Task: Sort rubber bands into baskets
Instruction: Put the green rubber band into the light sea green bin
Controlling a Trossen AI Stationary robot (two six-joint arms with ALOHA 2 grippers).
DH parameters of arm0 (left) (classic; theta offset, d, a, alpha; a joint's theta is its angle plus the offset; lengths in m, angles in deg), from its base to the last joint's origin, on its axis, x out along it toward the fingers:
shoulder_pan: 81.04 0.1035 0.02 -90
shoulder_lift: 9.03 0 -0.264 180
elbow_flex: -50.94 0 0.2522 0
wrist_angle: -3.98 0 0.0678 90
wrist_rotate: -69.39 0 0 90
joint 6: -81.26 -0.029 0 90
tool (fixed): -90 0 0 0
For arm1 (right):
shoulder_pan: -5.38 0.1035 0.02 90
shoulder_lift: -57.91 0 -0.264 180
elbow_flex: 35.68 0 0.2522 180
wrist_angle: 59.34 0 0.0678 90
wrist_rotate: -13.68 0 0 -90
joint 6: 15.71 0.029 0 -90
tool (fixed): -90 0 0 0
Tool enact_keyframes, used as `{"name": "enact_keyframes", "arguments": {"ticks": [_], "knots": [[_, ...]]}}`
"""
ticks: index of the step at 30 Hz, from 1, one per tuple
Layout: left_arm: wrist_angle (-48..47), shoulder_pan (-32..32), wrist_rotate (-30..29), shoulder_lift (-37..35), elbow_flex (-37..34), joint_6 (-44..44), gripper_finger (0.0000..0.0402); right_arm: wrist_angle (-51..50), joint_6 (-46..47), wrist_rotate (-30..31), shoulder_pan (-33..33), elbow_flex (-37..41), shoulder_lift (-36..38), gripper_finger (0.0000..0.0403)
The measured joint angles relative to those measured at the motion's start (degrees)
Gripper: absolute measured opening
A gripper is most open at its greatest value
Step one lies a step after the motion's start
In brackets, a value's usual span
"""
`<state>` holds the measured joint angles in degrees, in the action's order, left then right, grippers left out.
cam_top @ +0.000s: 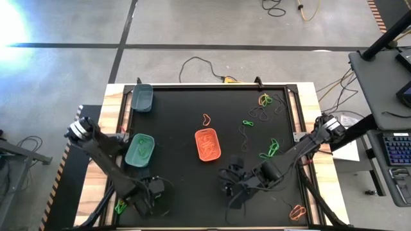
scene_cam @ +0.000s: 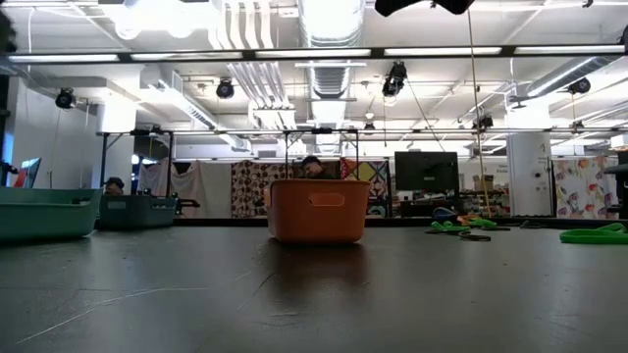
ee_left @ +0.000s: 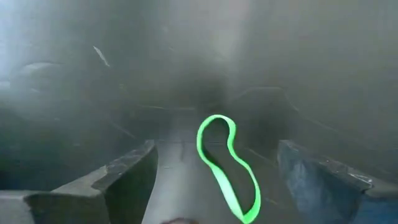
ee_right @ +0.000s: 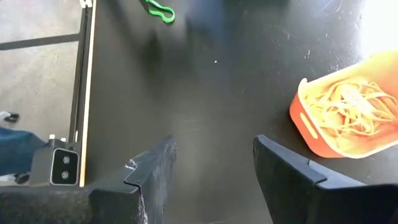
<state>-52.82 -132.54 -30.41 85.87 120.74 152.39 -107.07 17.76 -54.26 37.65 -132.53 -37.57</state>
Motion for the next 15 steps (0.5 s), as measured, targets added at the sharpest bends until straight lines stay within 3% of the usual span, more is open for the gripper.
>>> {"name": "enact_keyframes", "arguments": {"ticks": [9,12,15], "knots": [[1.85,-0.47,1.04,6.13,0.51,4.50,0.0291,0.01,0.43,0.01,0.51,0.00,0.04,0.0206],[1.99,-0.43,2.88,7.02,0.66,6.56,0.0260,0.00,-0.09,0.02,0.49,0.00,0.04,0.0206],[2.04,-0.53,3.24,7.18,0.70,9.02,0.0202,-0.06,-0.35,0.02,0.49,0.00,0.07,0.0206]]}}
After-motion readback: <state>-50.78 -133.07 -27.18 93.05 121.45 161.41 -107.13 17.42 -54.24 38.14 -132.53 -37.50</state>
